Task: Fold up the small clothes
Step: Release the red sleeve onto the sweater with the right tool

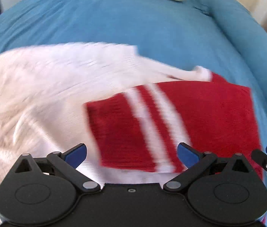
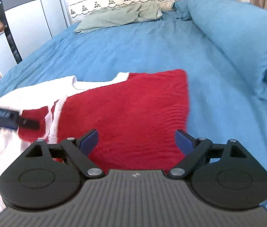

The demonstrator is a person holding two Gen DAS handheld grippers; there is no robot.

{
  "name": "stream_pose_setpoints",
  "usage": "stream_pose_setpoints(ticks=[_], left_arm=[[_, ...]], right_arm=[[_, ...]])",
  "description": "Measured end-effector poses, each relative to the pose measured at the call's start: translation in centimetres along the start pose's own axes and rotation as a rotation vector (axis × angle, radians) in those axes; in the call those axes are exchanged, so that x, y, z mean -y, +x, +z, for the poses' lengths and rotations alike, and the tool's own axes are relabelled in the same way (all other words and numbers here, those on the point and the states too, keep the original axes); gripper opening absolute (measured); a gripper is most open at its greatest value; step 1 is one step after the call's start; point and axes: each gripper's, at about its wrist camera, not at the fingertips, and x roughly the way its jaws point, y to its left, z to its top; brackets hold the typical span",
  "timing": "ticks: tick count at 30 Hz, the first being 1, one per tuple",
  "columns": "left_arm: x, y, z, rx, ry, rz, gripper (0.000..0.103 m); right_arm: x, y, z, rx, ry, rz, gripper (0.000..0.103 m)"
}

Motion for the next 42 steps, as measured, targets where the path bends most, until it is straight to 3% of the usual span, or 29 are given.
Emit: stream_pose_setpoints(ticks=[2, 4, 9, 12, 15, 17, 20, 24, 28, 32, 36, 38, 42], left_arm=[[-1.5, 1.3, -0.2, 0.004, -0.04, 0.009, 0.103], [-2.3, 3.3, -0.8, -0.043, -0.063, 0.021, 0.103], [-2.3, 3.9, -0.1, -0.031, -0.046, 0.036, 0.103], [-2.4, 2.1, 0.4, 0.012, -0.042, 0.029, 0.103], [-3.4, -0.4, 0.6, 0.052, -0.057, 0.069, 0.103], [-4.5, -2.0, 1.1, 0.088, -0.081, 0.01, 0.103], [-4.5, -3.5, 2.1, 0.124, -0.065, -0.175, 0.103], [-2.9, -1.5, 3.3, 0.055, 0.014, -0.315, 0.103], [-2.1, 0.9, 2.4, 0.006, 0.072, -0.272, 0.103], [-3.5, 1.5, 1.2, -0.008, 0.009, -0.227, 0.103], [-4.6, 3.5, 0.4, -0.074, 0.008, -0.177, 0.103], [-4.7, 2.6, 0.4, -0.07, 0.021, -0.175, 0.103], [-7.5, -2.8, -0.2, 0.012, -0.033, -0.141, 0.103]], right_arm=[[-0.4, 2.0, -0.4, -0.013, 0.029, -0.034, 0.103], [-0.2, 4.1, -1.0, -0.048, 0.037, -0.081, 0.103], [-1.8, 4.4, -1.4, -0.045, -0.062, -0.142, 0.103], [-2.3, 3.9, -0.3, -0.064, -0.026, -0.123, 0.103], [-3.7, 3.5, 0.4, -0.077, 0.012, -0.061, 0.103], [-5.2, 3.4, 0.6, -0.079, -0.006, -0.051, 0.103], [-7.5, 3.3, 0.6, -0.055, -0.038, -0.031, 0.103], [-9.2, 3.9, 0.2, -0.043, -0.035, -0.032, 0.103], [-9.2, 5.0, -0.2, -0.064, -0.028, -0.055, 0.103], [-9.0, 5.8, -0.7, -0.07, -0.023, -0.059, 0.103], [-9.2, 6.2, -1.1, -0.075, -0.037, -0.068, 0.103], [-9.4, 6.1, -1.0, -0.081, -0.053, -0.074, 0.103], [-10.2, 4.1, 0.4, -0.075, -0.097, -0.06, 0.103]])
